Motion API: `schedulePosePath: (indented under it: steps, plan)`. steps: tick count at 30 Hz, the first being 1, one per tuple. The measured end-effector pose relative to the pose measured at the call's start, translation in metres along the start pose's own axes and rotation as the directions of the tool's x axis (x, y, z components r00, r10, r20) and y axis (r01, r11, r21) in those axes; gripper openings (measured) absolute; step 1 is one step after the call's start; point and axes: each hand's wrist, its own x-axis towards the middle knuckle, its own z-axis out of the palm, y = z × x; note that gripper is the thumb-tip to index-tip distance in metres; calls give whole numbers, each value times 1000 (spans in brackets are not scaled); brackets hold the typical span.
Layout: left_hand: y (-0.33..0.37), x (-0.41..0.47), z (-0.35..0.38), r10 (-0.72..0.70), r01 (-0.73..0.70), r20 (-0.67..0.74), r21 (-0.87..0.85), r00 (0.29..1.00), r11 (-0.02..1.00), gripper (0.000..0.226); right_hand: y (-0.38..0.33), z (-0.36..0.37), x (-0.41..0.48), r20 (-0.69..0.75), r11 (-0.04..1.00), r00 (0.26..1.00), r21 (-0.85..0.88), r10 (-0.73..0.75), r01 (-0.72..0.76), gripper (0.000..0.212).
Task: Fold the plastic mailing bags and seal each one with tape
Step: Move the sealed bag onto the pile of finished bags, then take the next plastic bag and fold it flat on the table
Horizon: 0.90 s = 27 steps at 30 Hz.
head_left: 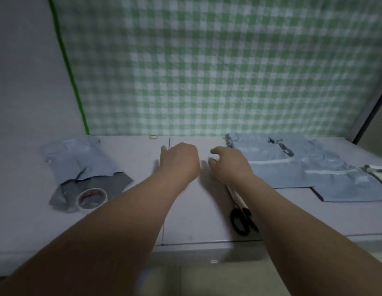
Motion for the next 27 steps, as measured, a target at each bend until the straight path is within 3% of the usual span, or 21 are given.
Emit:
schedulePosePath:
  steps: [3, 8, 11, 14, 16, 18, 20, 22, 25, 27]
  plan:
    - [-47, -14, -6, -137, 137, 20, 24, 990, 990, 19, -46, 10, -12, 40, 996, 997, 54, -72, 70, 38]
    - [-130, -26, -7, -339, 329, 71, 126, 938, 936, 35, -108, 36, -36, 126, 968, 972, 177, -201, 177, 33]
    - [-180, -29, 5, -568, 570, 56, -17, 821, 822, 36, -140, 49, -50, 235, 934, 924, 268, -301, 236, 43]
    - [-220, -41, 18, -547, 556, 102, -191, 831, 809, 55, -165, 69, -60, 315, 907, 861, 274, -400, 321, 64]
    - [-238, -47, 22, -572, 583, 127, -278, 810, 764, 56, -175, 82, -62, 313, 900, 853, 270, -418, 342, 62]
    - [-245, -51, 25, -599, 587, 131, -446, 790, 676, 54, -181, 91, -64, 289, 898, 855, 237, -430, 372, 58]
    - [-245, -55, 30, -570, 501, 130, -658, 811, 563, 61, -183, 95, -64, 218, 892, 868, 186, -447, 412, 28]
    - [-244, -56, 35, -551, 423, 172, -828, 817, 368, 71, -182, 94, -65, 189, 896, 878, 164, -439, 413, 34]
    - [-237, -50, 38, -479, 341, 244, -932, 843, 127, 76, -171, 86, -64, 149, 915, 916, 224, -373, 336, 16]
    - [-227, -46, 37, -427, 325, 280, -945, 860, 35, 74, -157, 76, -61, 127, 940, 955, 255, -267, 228, 28]
